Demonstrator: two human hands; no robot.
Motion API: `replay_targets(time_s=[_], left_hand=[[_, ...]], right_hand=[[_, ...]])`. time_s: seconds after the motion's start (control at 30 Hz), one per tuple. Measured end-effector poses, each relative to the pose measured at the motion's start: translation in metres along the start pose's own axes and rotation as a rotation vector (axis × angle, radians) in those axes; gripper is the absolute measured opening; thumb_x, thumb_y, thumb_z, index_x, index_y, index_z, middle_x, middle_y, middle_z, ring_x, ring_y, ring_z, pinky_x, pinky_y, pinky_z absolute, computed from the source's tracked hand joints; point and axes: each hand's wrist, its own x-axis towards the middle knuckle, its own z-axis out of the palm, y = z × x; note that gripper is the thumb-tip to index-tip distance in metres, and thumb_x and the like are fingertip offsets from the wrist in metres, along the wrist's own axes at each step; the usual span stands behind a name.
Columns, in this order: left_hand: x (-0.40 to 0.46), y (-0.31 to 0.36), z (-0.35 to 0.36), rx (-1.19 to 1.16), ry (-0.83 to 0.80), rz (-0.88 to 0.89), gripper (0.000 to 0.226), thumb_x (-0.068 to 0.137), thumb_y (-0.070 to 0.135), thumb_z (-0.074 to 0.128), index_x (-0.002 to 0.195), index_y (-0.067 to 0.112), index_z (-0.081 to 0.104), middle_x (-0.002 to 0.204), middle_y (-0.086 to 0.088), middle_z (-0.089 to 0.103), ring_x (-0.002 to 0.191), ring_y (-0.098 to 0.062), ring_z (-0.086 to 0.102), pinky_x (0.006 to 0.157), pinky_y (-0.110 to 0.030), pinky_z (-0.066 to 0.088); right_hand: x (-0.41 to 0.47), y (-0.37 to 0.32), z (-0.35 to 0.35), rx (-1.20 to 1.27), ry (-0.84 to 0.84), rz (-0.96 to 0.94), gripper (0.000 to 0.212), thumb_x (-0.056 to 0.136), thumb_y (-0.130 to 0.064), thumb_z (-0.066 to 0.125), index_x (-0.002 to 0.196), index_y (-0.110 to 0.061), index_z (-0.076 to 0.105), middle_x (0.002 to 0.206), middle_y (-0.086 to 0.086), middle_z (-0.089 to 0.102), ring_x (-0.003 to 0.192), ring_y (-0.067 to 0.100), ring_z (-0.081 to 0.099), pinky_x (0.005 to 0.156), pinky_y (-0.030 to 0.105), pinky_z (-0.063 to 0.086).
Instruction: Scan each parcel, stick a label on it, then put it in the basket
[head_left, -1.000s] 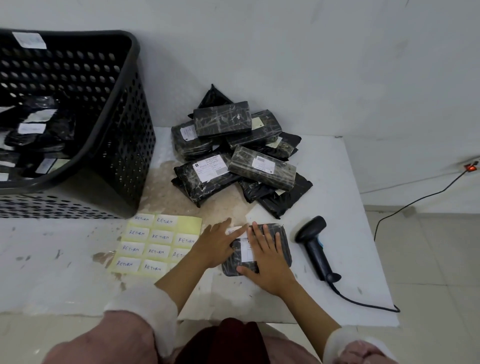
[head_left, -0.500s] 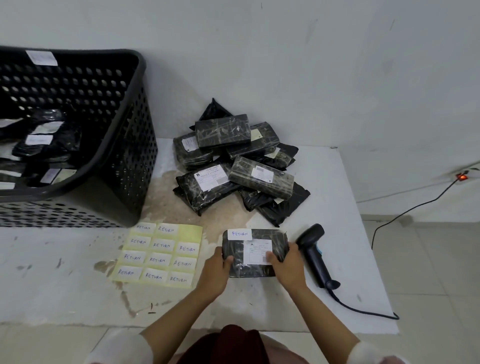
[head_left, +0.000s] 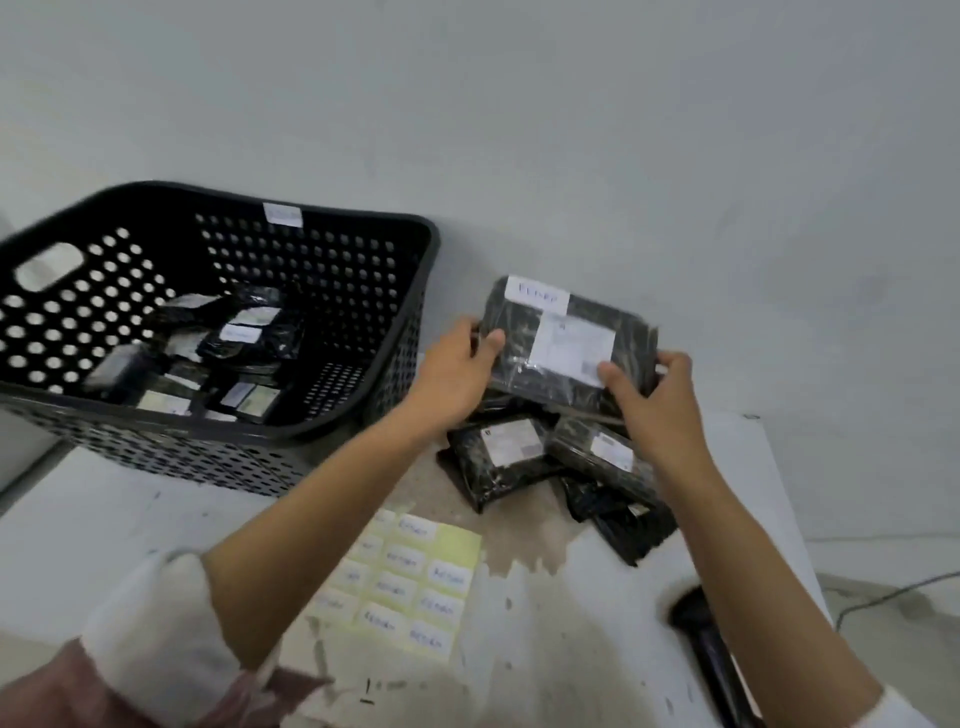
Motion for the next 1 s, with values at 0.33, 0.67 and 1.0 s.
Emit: replay_targets(time_s=[0.33,0.67,1.0], left_hand=[[0.1,-0.05,-0.162,-0.012,0.096,0.0,0.033,0.101,0.035,0.038,0.112,0.01,0.057,0.111,-0.008,0.062,0.101,-0.024,0.058,0.082,-0.031,0.043],[0.178,-0.18,-0.211,0.064,-0.08,-0.291,0.038,0.101,0.028,0.039,0.111,-0.004,0.056,0.115,-0.024,0.06,0.106,-0.039,0.058,0.093,-0.043,0.049],[0.194,-0.234,-0.137,-0.001,-0.289,-0.627,0.07,0.094,0.033,0.055,0.146,0.002,0.021,0.143,-0.019,0.04,0.126,-0.034,0.046,0.103,-0.038,0.042]], right_hand=[[0.048,-0.131,0.14,0.029,-0.11,-0.138,0.06,0.09,-0.028,0.064,0.137,-0.015,0.029,0.128,0.006,0.056,0.107,0.019,0.057,0.081,0.023,0.042],[0.09,-0.145,0.297,-0.251,-0.304,0.084,0.06,0.091,-0.013,0.055,0.142,-0.016,0.025,0.131,0.018,0.049,0.097,0.026,0.056,0.072,0.028,0.041],[0.11,-0.102,0.369,-0.671,-0.17,0.185,0.06,0.088,0.002,0.052,0.14,-0.017,0.027,0.139,0.024,0.032,0.122,0.039,0.044,0.101,0.047,0.042]])
